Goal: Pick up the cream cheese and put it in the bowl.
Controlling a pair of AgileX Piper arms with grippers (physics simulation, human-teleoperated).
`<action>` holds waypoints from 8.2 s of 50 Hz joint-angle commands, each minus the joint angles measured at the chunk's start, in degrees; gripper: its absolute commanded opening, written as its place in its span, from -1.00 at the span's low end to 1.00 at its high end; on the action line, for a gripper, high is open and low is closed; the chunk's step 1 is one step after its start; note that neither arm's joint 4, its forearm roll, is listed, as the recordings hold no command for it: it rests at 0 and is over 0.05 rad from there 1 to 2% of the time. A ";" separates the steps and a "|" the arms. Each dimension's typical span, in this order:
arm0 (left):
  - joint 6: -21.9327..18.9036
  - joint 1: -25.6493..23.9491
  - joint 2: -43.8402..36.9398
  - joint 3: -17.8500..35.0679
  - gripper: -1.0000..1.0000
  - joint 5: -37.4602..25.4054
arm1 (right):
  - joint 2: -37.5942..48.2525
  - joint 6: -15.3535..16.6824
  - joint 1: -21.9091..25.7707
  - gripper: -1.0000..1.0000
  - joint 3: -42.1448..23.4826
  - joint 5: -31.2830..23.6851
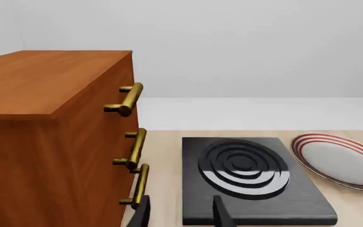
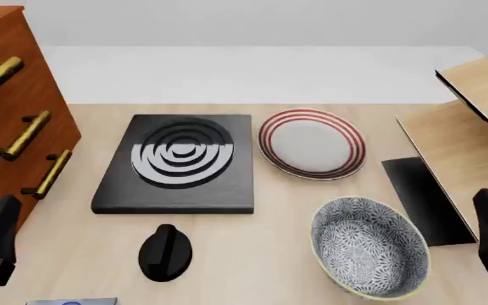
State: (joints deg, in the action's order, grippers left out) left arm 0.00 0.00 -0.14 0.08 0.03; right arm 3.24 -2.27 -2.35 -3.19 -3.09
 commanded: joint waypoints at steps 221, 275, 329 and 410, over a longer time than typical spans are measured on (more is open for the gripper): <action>0.00 0.00 -0.29 0.17 1.00 0.07 | 94.19 11.23 78.83 -1.00 -42.56 17.58; 0.00 0.00 -0.29 0.17 1.00 0.07 | 58.78 16.51 59.20 -1.00 -33.39 -9.76; 0.00 0.00 -0.29 0.17 1.00 0.07 | 39.24 17.92 35.87 -1.00 -37.47 -42.92; 0.00 0.00 -0.29 0.17 1.00 0.07 | 41.99 12.53 27.90 -1.00 -21.29 -30.08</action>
State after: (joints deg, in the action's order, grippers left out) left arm 0.00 0.00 -0.43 0.25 0.11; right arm 44.62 11.14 25.74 -25.80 -35.12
